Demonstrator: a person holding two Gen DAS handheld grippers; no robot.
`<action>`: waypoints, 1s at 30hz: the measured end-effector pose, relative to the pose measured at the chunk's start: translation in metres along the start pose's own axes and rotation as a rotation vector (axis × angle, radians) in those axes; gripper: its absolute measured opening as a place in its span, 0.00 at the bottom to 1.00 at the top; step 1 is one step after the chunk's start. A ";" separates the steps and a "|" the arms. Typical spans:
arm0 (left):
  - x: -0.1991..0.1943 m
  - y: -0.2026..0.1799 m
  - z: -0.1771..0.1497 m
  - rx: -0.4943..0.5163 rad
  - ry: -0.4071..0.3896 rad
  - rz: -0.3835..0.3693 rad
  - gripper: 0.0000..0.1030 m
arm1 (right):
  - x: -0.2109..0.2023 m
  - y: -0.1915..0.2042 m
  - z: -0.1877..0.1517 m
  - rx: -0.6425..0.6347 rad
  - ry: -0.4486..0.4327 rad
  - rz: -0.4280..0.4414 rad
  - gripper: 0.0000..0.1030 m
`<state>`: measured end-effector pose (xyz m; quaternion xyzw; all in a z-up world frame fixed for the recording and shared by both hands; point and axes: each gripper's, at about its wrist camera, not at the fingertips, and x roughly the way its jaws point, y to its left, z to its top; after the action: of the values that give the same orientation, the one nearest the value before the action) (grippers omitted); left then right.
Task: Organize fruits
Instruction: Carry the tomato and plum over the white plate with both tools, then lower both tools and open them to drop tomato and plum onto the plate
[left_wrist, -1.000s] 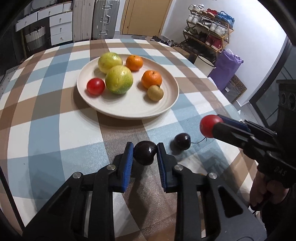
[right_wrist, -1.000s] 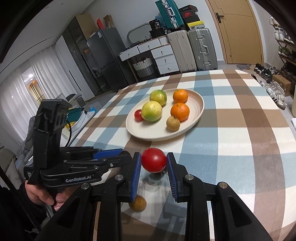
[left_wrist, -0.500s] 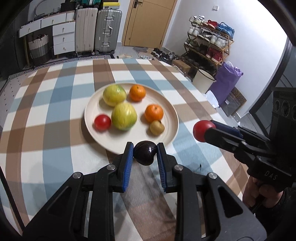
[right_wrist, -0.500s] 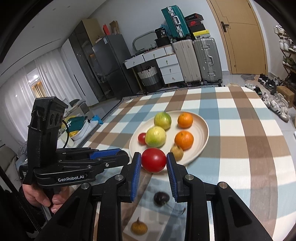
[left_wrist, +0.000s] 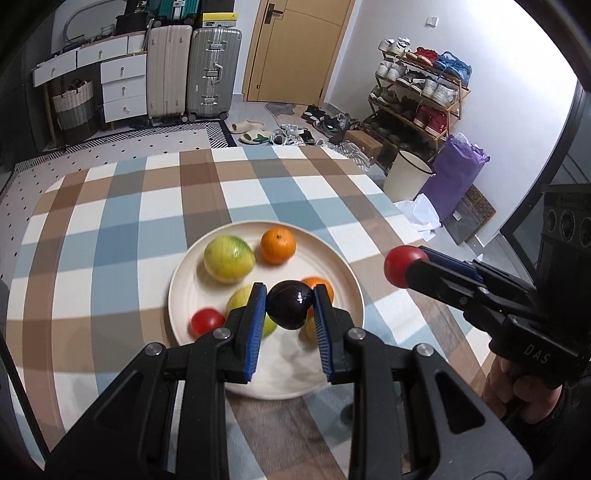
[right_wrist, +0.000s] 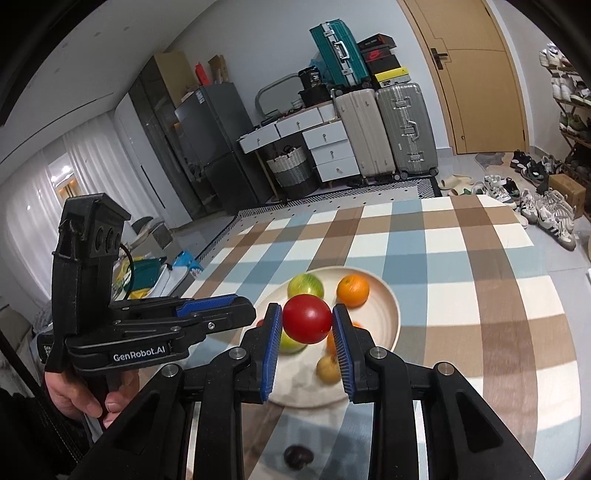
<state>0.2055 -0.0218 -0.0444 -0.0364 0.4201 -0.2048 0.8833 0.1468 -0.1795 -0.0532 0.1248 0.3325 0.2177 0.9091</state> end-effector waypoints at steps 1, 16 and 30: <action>0.004 0.000 0.006 0.002 0.006 -0.003 0.22 | 0.003 -0.002 0.004 0.004 0.000 0.000 0.27; 0.070 0.004 0.036 0.006 0.075 -0.008 0.22 | 0.051 -0.031 0.023 0.021 0.049 -0.012 0.27; 0.107 0.001 0.031 0.031 0.133 -0.027 0.22 | 0.080 -0.048 0.007 0.036 0.131 -0.024 0.27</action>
<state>0.2898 -0.0663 -0.1023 -0.0145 0.4739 -0.2250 0.8512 0.2212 -0.1842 -0.1097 0.1227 0.3965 0.2084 0.8856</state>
